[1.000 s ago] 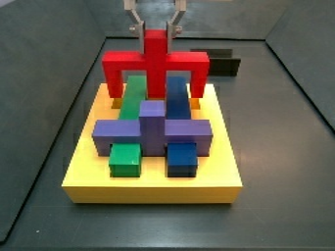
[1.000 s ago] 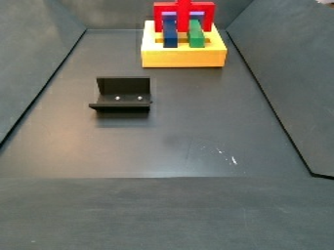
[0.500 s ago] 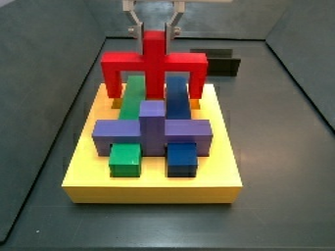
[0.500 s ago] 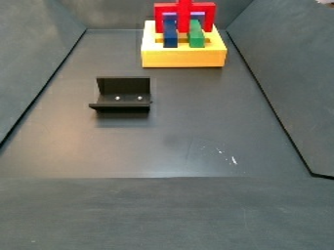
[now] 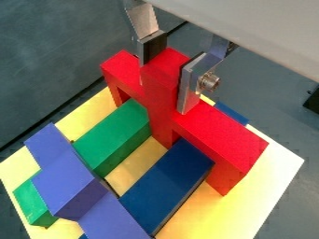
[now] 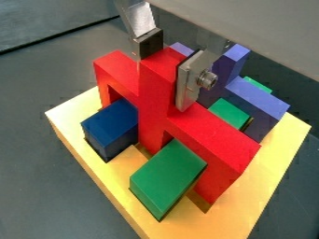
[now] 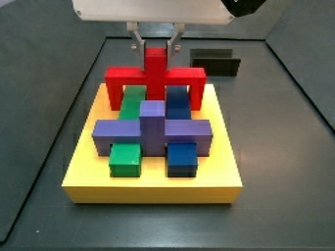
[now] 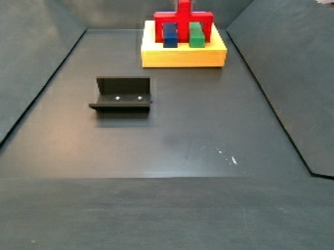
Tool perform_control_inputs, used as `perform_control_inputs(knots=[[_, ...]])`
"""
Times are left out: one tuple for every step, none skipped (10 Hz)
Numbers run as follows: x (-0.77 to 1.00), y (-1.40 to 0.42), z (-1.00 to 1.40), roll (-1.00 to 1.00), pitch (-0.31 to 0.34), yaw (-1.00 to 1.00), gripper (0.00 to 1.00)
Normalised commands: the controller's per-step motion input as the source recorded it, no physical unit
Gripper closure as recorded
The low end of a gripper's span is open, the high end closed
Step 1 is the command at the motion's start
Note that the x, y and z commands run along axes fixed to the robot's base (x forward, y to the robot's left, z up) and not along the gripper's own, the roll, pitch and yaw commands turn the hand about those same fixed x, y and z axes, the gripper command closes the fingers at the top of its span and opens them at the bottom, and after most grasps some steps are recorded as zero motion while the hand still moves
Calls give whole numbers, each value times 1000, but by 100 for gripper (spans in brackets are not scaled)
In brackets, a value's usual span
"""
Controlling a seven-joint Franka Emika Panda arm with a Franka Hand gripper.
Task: Pick up the red object. Move up. Move to above the board. Insert the red object.
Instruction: Insert the red object.
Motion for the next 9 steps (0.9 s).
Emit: perform_control_inputs(knots=[[0,0,0,0,6,0,100],[0,0,0,53,34,0,100],[0,0,0,116,59,0,100],[0,0,0,96,56,0,100],[0,0,0,136,64,0,100],[0,0,0,111,69,0,100],[0,11,0,77,44,0,100],[0,0,-106,7,0,46,100],[0,134,0,0,41,0,100]])
